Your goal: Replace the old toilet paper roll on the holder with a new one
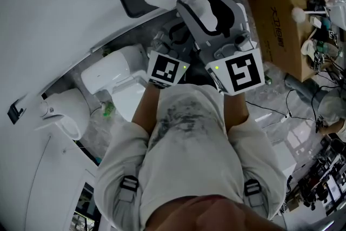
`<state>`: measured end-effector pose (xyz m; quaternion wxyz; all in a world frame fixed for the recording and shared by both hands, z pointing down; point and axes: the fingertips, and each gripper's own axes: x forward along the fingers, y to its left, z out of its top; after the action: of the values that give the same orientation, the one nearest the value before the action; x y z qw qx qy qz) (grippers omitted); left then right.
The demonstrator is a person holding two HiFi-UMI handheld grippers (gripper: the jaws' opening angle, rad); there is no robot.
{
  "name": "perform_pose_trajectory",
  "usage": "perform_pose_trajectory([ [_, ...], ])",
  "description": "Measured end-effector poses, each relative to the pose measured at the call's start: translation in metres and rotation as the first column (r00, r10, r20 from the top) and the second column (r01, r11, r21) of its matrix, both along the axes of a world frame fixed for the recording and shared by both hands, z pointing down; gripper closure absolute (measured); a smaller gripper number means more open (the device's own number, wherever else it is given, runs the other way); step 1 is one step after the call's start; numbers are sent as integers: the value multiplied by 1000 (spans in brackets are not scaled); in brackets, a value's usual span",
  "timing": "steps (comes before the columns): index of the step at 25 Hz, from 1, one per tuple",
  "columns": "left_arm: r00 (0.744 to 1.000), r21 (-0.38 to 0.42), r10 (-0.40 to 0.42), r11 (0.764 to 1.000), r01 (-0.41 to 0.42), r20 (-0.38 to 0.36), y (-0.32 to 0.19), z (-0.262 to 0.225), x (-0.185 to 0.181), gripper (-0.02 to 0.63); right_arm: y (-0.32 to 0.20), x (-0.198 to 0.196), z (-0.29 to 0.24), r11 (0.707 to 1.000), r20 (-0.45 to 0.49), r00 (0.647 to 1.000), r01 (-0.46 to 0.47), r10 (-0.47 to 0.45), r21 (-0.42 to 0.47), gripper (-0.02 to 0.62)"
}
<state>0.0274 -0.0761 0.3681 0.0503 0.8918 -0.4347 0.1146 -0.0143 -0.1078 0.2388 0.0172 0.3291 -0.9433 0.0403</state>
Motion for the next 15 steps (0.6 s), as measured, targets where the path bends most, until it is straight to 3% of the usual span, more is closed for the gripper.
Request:
perform_pose_trajectory([
  [7, 998, -24, -40, 999, 39, -40, 8, -3, -16, 584, -12, -27, -12, 999, 3, 999, 50, -50, 11, 258],
  [10, 1000, -6, -12, 1000, 12, 0, 12, -1, -20, 584, -15, -39, -14, 997, 0, 997, 75, -75, 15, 200],
  [15, 1000, -14, -26, 1000, 26, -8, 19, -1, -24, 584, -21, -52, -13, 997, -17, 997, 80, -80, 5, 178],
])
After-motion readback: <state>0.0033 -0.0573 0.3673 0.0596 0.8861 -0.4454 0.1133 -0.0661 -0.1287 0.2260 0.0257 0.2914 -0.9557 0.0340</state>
